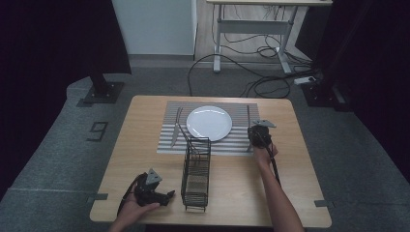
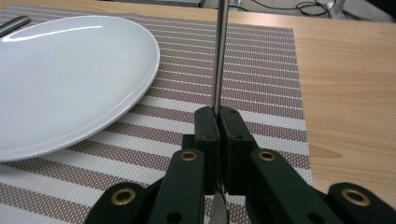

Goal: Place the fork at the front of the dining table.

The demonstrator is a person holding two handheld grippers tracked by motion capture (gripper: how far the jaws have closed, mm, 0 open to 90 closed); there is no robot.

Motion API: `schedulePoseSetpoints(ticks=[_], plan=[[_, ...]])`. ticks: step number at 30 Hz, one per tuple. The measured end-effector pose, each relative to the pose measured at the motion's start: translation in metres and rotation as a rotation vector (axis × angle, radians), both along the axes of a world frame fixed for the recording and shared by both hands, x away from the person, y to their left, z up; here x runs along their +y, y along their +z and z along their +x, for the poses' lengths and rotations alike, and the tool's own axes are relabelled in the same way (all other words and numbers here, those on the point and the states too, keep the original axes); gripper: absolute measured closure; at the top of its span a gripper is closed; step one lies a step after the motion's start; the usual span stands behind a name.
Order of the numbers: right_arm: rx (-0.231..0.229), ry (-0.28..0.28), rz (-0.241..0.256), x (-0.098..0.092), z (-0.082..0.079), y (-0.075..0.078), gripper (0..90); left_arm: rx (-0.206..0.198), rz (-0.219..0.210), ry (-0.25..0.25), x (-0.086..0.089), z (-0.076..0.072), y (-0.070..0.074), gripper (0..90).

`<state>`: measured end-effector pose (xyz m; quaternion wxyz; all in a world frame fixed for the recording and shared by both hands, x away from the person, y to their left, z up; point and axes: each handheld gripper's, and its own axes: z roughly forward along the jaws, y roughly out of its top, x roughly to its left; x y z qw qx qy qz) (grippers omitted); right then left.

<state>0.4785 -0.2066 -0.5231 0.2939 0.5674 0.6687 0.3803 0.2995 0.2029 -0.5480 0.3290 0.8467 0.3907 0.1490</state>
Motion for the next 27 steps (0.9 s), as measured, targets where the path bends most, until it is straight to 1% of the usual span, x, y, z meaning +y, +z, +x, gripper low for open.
schedulePoseSetpoints(ticks=[1,6,7,11,14,17,25,27], plan=[[0.012,-0.007,0.009,0.0,0.003,-0.002,87.0,0.0,0.0,0.0,0.0,0.0,0.0,6.4],[0.026,-0.01,0.003,0.002,0.008,-0.006,86.9,0.0,0.0,0.0,0.0,0.0,0.0,6.4],[0.034,-0.013,0.008,0.003,0.011,-0.008,86.9,0.0,0.0,0.0,0.0,0.0,0.0,6.4],[0.045,-0.016,0.017,0.005,0.015,-0.009,86.8,0.0,0.0,0.0,0.0,0.0,0.0,6.4],[0.045,-0.018,0.014,0.007,0.017,-0.011,86.8,0.0,0.0,0.0,0.0,0.0,0.0,6.4],[0.064,-0.026,0.012,0.008,0.021,-0.014,86.8,-0.001,-0.001,0.0,0.0,0.0,0.0,6.4],[0.08,-0.035,0.003,0.01,0.025,-0.017,86.8,-0.001,-0.001,0.0,0.0,0.0,0.0,6.4],[0.093,-0.034,-0.002,0.011,0.026,-0.02,86.8,0.0,0.0,-0.001,0.0,0.0,0.0,6.3]])
